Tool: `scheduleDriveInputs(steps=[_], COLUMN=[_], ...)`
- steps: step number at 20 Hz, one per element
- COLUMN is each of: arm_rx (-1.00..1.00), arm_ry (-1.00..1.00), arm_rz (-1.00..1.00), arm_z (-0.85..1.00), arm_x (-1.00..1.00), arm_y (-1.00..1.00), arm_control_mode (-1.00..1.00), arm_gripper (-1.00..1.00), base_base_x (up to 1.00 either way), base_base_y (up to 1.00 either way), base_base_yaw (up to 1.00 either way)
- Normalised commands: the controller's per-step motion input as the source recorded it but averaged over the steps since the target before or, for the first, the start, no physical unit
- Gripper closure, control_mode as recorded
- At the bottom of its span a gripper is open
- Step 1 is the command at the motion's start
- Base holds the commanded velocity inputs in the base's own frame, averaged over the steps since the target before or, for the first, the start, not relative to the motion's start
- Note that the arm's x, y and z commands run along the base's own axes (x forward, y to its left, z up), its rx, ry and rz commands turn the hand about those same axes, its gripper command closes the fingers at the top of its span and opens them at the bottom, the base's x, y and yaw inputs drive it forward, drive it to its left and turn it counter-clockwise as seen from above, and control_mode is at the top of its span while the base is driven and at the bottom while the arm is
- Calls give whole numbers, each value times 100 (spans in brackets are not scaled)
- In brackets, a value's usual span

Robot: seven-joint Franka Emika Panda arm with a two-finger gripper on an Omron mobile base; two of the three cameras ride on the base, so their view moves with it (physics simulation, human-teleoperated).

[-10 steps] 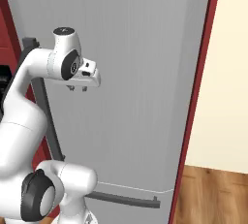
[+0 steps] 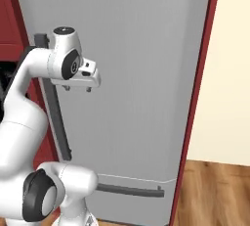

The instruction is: Retrieve the butter from the fridge and place it on a plate on the dining table. Then retrieve the butter knife by the fridge and place it near the plate.

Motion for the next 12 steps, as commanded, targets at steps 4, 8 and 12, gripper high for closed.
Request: scheduleDriveInputs(steps=[4,8,12], arm_rx=[0,0,0], arm_ry=[0,0,0], arm_rz=[0,0,0], arm_z=[0,0,0], arm_x=[0,0,0], arm_y=[0,0,0], arm_control_mode=[100,100,100], arm_gripper=[-100,-100,-100], base_base_x=[-39,-2,-29], base_base_y=[85,85,4], base_base_yaw=[-38,-23,-17])
